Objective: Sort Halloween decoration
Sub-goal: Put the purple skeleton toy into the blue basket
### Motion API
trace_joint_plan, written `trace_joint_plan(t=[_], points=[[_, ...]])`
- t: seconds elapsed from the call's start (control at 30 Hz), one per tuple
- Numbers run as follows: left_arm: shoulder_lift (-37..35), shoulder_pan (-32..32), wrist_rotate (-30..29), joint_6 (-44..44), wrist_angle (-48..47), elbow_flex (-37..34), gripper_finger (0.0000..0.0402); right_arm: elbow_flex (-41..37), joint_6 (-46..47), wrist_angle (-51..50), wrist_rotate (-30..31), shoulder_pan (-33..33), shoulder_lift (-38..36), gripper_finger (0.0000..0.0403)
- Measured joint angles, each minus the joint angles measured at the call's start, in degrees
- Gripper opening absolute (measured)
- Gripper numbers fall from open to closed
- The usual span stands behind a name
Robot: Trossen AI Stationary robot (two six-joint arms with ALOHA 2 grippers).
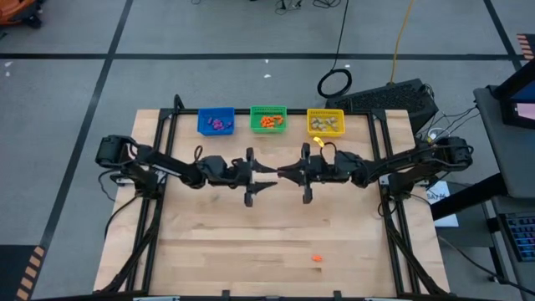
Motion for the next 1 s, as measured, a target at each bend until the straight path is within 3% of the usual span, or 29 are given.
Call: trace_joint_plan(t=[0.33, 0.77, 1.0], points=[[0.0, 0.02, 1.66, -0.04, -5.23, 4.92, 0.0165, 0.02, -1.05, 1.19, 0.07, 0.52, 0.0, 0.0009], [0.0, 0.02, 2.1, 1.46, -5.6, 5.16, 0.0011, 0.04, -1.29, 2.47, 0.04, 0.52, -0.04, 0.001], [-0.19, 0.13, 1.86, 2.96, -6.73, 5.16, 0.0005, 0.04, -1.48, 2.3, 2.86, 0.54, -0.04, 0.0073]])
